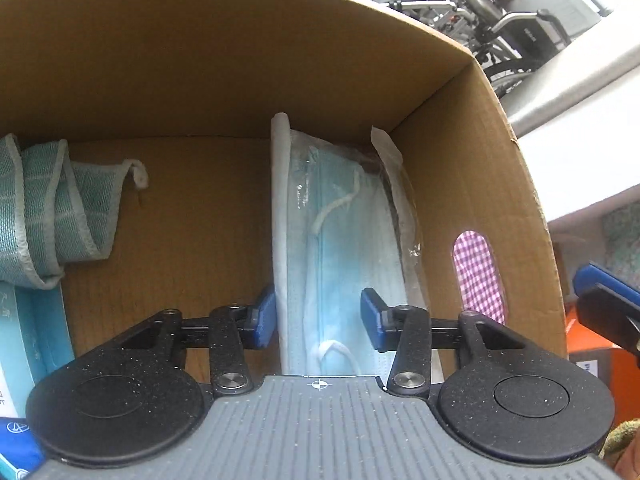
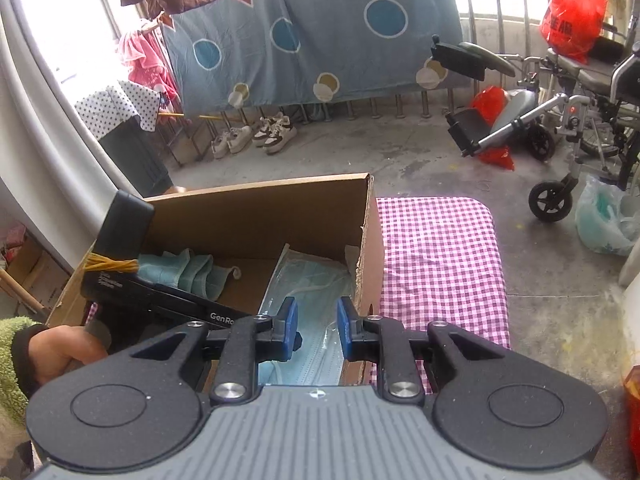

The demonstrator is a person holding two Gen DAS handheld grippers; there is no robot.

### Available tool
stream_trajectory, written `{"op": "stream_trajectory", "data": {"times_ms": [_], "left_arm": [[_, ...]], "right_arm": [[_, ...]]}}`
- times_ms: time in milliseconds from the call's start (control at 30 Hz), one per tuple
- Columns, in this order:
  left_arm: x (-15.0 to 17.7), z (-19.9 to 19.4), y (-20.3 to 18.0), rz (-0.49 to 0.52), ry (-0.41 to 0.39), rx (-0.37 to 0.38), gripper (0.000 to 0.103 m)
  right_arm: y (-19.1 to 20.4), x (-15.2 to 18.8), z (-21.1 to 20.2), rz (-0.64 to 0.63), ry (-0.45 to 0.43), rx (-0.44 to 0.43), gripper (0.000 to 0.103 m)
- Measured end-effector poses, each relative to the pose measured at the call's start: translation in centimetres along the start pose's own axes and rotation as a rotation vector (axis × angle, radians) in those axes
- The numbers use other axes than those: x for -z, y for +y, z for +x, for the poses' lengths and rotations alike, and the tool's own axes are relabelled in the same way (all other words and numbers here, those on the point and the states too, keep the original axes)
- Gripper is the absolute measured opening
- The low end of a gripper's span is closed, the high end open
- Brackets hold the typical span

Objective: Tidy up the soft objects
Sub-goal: 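Lower the face-mask bag upright in the box and open the right gripper, then move the right gripper to the cotton-swab bag beside the plush toy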

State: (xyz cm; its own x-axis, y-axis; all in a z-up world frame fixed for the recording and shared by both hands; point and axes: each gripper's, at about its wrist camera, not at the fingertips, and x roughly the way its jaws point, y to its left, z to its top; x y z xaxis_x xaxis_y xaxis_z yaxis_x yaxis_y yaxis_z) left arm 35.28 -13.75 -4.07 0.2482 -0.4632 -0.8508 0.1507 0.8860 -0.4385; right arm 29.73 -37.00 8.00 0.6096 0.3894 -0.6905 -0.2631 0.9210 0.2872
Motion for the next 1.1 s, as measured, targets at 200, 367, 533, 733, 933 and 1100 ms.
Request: {"op": "stream_trajectory", "data": {"times_ms": [200, 367, 533, 733, 933, 1100], "left_arm": [[0.8, -3.9, -0.7, 0.018, -0.11, -0.006, 0.098], [1.9, -7.8, -1.4, 0.037, -0.18, 0.01, 0.099], [3.7, -12.1, -2.4, 0.066, -0.254, 0.039, 0.101], [6.6, -18.0, -2.1, 0.097, -0.35, 0.075, 0.102], [12.9, -24.0, 0.5, 0.126, -0.463, 0.097, 0.103], [18.7, -25.7, 3.1, 0.149, -0.52, 0.052, 0.103]], "right_arm": [[-0.5, 0.7, -3.2, 0.042, -0.066, -0.046, 0.024], [-0.5, 1.6, -6.4, 0.085, -0.145, -0.07, 0.024], [-0.3, 2.8, -9.6, 0.148, -0.228, -0.117, 0.039], [1.0, 4.3, -12.9, 0.184, -0.307, -0.153, 0.049], [3.3, 6.1, -15.6, 0.186, -0.347, -0.213, 0.054], [6.1, 8.9, -16.5, 0.183, -0.351, -0.244, 0.065]]}}
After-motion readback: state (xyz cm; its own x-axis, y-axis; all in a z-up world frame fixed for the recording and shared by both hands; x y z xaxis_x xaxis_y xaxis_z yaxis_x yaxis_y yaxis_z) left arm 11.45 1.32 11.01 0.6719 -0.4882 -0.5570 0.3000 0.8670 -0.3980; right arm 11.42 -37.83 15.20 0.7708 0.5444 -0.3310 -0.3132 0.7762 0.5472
